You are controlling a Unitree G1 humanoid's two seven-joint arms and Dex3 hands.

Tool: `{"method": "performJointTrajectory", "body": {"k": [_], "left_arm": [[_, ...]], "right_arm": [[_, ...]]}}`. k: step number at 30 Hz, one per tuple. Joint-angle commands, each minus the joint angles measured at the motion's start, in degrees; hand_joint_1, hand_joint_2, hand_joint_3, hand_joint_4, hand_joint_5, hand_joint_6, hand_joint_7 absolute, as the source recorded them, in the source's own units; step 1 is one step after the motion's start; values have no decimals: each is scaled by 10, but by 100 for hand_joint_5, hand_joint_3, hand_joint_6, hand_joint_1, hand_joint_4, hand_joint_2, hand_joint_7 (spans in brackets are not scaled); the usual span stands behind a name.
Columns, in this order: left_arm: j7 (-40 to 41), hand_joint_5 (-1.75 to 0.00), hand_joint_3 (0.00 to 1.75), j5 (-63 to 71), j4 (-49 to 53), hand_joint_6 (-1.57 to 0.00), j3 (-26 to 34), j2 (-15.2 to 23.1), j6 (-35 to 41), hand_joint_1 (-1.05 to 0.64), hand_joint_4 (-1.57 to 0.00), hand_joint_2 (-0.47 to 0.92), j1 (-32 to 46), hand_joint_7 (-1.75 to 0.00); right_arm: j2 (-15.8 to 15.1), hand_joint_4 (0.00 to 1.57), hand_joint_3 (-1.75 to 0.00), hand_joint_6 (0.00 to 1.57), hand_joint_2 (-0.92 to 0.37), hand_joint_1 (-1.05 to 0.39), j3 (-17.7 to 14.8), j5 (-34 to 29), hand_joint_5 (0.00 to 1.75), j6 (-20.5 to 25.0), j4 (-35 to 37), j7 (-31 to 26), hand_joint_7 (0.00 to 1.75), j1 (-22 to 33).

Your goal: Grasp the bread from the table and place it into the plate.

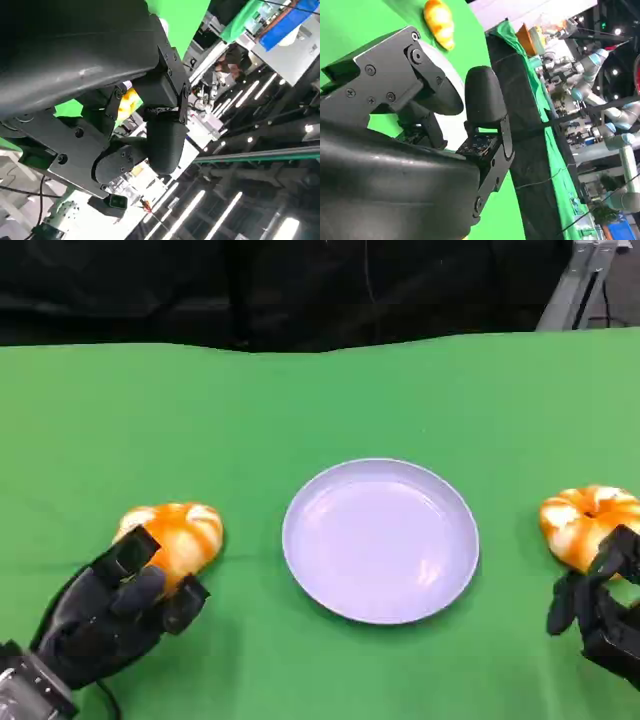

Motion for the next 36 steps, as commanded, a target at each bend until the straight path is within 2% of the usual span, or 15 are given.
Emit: {"method": "performJointTrajectory", "body": {"k": [1,14,17,18,19,20,21,22,23,24,27,28,31,33,36], "left_arm": [[0,-175,92,6,7,-98,5,6,-7,-12,-84,57,-4,-123],[40,-175,102,20,-20,-101,6,-4,-44,-9,-84,52,9,-120],[80,-133,107,36,-47,-91,4,-14,-76,-3,-84,49,22,-97],[97,-93,75,45,-58,-79,2,-18,-95,-13,-71,65,28,-67],[110,-52,42,52,-67,-75,0,-21,-109,-22,-66,81,33,-35],[138,-38,31,81,-83,-74,-8,-31,-174,-25,-65,86,44,-23],[163,-19,20,113,-91,-55,-18,-38,-243,-47,-46,90,52,-10],[181,-12,16,135,-95,-47,-25,-43,-293,-57,-39,91,57,-5],[240,-8,15,204,-102,-43,-46,-39,-378,-62,-36,91,65,-3],[301,-4,21,271,-115,-41,-64,-33,-443,-79,-30,92,74,-1],[430,0,27,404,-142,-38,-94,-23,-551,-90,-24,92,88,0],[452,0,27,423,-141,-38,-99,-20,-565,-90,-23,92,89,0],[618,0,20,586,-212,-36,-125,-10,-561,-98,-17,92,104,0],[728,-1,19,706,-243,-37,-152,18,-545,-103,-17,92,99,-1],[826,-4,14,819,-261,-38,-190,54,-506,-104,-23,92,82,-1]], "right_arm": [[-8,91,-137,78,-47,-5,-4,6,175,-2,0,0,166,-4],[-7,92,-137,79,-47,-5,-4,5,175,-4,2,0,165,-5],[-8,91,-137,78,-47,-5,-3,3,175,-6,4,2,165,-6],[-8,91,-137,78,-47,-5,-3,3,175,-5,5,1,165,-7],[-8,91,-137,78,-47,-5,-3,3,175,-4,5,1,165,-7],[-8,91,-137,78,-47,-5,-3,3,175,-2,3,0,165,-7],[-8,91,-137,78,-47,-5,-3,3,175,-1,2,-1,166,-7],[-8,91,-137,78,-47,-5,-2,3,175,-1,2,-2,166,-7],[-8,91,-138,78,-47,-5,-2,2,175,-2,2,-2,166,-7],[-8,91,-138,78,-47,-5,-2,2,175,-3,3,-1,166,-8],[-8,92,-137,78,-47,-5,-3,4,175,-1,3,-1,166,-8],[-8,92,-137,78,-47,-5,-3,4,175,0,3,-2,166,-8],[-9,92,-136,78,-48,-5,-3,6,175,6,1,-3,165,-8],[-10,92,-135,78,-48,-5,-4,6,175,6,3,-3,165,-9],[-11,92,-135,79,-48,-5,-4,3,175,3,5,-4,165,-11]]}}
